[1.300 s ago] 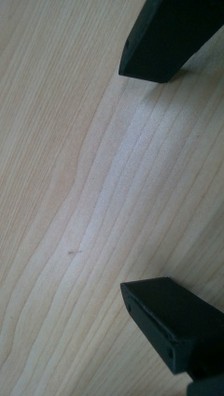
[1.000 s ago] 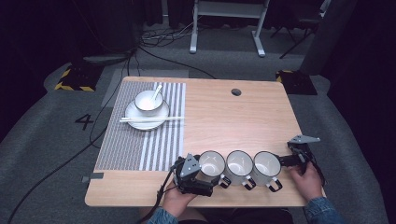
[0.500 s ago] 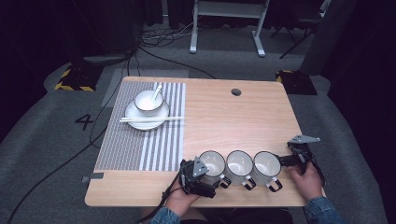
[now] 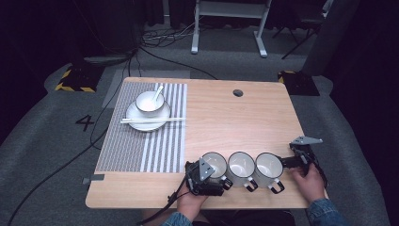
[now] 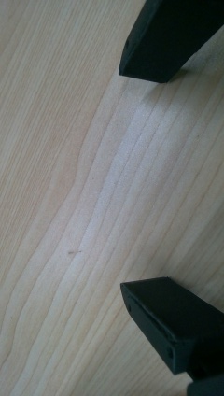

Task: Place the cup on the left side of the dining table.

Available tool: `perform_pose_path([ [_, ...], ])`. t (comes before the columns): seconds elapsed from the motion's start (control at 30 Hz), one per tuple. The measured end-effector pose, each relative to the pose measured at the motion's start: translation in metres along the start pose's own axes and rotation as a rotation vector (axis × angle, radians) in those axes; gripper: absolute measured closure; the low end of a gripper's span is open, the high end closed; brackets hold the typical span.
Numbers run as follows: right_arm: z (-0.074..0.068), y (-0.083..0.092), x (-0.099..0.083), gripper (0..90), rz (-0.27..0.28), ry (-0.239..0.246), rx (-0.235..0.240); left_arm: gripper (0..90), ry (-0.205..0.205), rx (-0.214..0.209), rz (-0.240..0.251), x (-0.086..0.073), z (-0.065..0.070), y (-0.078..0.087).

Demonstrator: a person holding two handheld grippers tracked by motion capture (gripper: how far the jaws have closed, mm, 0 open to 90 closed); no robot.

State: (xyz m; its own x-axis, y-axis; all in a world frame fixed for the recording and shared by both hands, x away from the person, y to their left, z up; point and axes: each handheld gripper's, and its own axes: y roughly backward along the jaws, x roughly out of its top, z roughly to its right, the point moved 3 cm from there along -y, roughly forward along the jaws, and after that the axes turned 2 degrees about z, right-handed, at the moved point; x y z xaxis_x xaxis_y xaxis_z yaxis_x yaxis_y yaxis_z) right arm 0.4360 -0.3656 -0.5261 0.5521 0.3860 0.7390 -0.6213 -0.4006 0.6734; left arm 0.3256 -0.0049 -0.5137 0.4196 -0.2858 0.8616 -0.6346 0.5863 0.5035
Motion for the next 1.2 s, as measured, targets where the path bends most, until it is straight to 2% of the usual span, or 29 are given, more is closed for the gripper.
perform_pose_path([
  [0.23, 0.000, 0.000, 0.000, 0.3, 0.000, 0.000, 0.001, 2.8, -0.030, 0.015, 0.001, 0.001, 0.000, -0.001],
  [0.4, 0.000, 0.000, 0.000, 0.3, -0.001, 0.000, 0.001, 3.0, -0.029, 0.013, 0.003, 0.001, 0.000, 0.000],
  [0.5, 0.000, 0.000, 0.000, 0.3, -0.001, 0.000, 0.001, 3.1, -0.017, -0.008, 0.008, 0.001, 0.001, 0.001],
  [0.63, 0.000, 0.000, 0.000, 0.3, -0.001, 0.000, 0.001, 3.2, -0.025, -0.009, 0.014, 0.002, 0.000, 0.004],
  [0.77, 0.000, 0.000, 0.000, 0.3, -0.001, 0.000, 0.001, 3.2, -0.038, 0.006, 0.022, 0.003, 0.000, 0.008],
  [0.9, 0.000, 0.000, 0.000, 0.3, -0.001, 0.000, 0.001, 3.2, -0.020, 0.014, 0.046, 0.006, -0.004, 0.016],
  [1.07, 0.000, 0.000, 0.000, 0.3, -0.001, 0.000, 0.001, 3.2, -0.010, 0.051, 0.077, 0.013, -0.017, 0.031],
  [1.2, 0.000, 0.000, 0.000, 0.3, 0.000, 0.000, 0.001, 3.2, -0.017, 0.083, 0.103, 0.018, -0.025, 0.042],
])
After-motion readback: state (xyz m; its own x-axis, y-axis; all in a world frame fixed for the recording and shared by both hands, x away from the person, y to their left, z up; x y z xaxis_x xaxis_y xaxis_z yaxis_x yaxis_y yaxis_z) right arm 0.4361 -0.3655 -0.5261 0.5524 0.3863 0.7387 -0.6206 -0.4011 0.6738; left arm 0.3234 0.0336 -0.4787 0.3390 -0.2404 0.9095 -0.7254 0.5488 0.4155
